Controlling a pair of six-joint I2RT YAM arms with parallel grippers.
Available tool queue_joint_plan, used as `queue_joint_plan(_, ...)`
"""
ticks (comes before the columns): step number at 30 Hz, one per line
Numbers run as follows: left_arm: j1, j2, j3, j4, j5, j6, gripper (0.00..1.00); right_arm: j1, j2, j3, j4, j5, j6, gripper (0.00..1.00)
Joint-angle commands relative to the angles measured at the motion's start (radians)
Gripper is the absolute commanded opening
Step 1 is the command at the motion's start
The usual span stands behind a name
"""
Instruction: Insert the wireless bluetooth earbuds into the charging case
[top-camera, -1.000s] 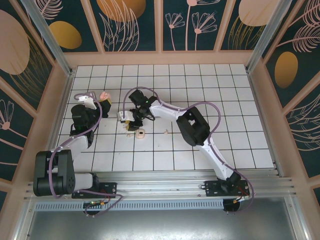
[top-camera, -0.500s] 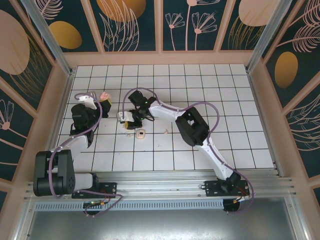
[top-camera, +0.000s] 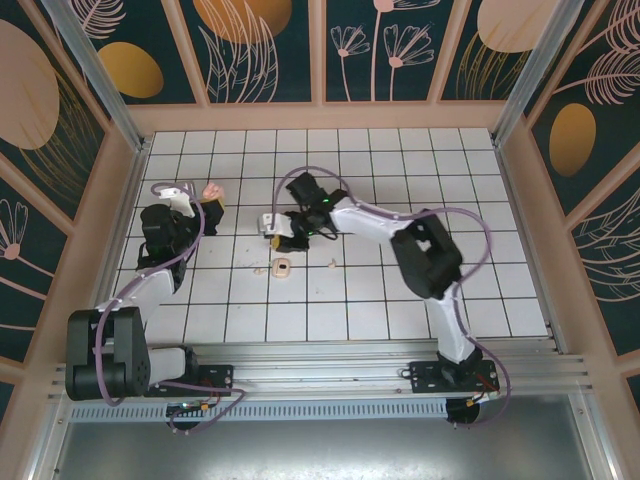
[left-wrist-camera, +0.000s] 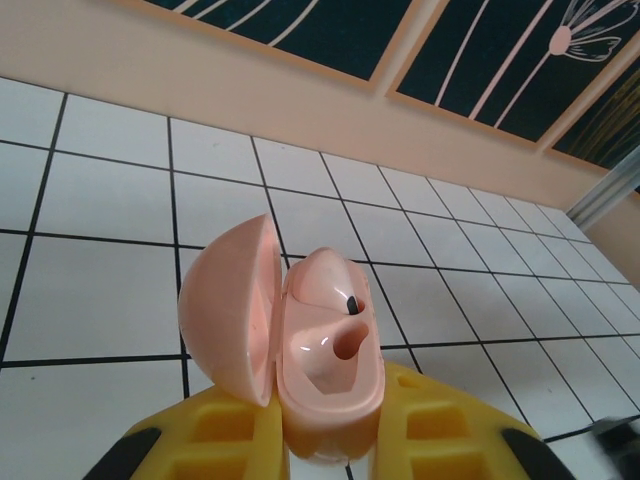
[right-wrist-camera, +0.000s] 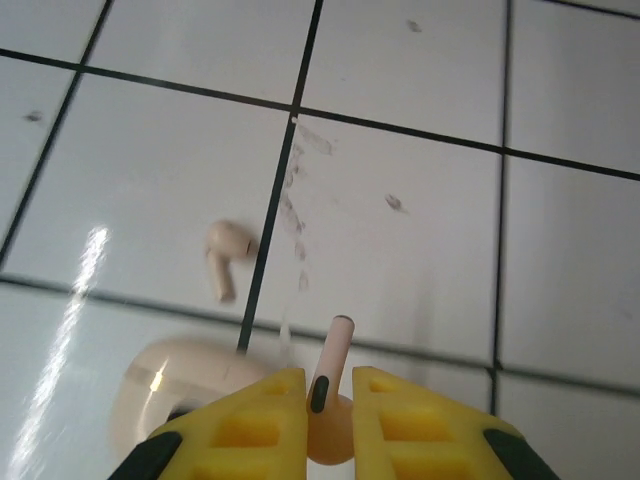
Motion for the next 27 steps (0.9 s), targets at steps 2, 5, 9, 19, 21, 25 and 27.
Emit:
queue_joint_plan(2,-0.048,-0.005,0.035,-0.006,0.043,0.032,0.1,-0.025,-0.226,-0.228,0.058,0.048,0.079,0.14)
queue_joint_plan(5,-0.123,0.029,0.063,-0.012,0.041,0.043,0.1,-0.034,-0.372,-0.412,0.071,0.101,0.12,0.14)
queue_joint_plan(9,-0.194,0.069,0.082,0.026,0.034,0.017,0.09,-0.035,-0.527,-0.602,0.055,0.172,0.165,0.14)
queue_joint_plan(19,-0.308,0.118,0.137,0.022,-0.019,0.018,0.1,-0.003,-0.553,-0.727,0.065,0.2,0.153,0.14)
queue_joint_plan(21,-0.316,0.116,0.136,0.025,-0.026,0.012,0.09,0.0,-0.521,-0.72,0.085,0.181,0.143,0.14)
queue_joint_plan(25,-0.316,0.098,0.124,0.012,-0.038,0.012,0.1,0.002,-0.476,-0.709,0.111,0.155,0.111,0.15)
queue_joint_plan(27,-0.316,0.088,0.119,0.004,-0.043,0.017,0.1,0.002,-0.454,-0.701,0.106,0.151,0.096,0.15)
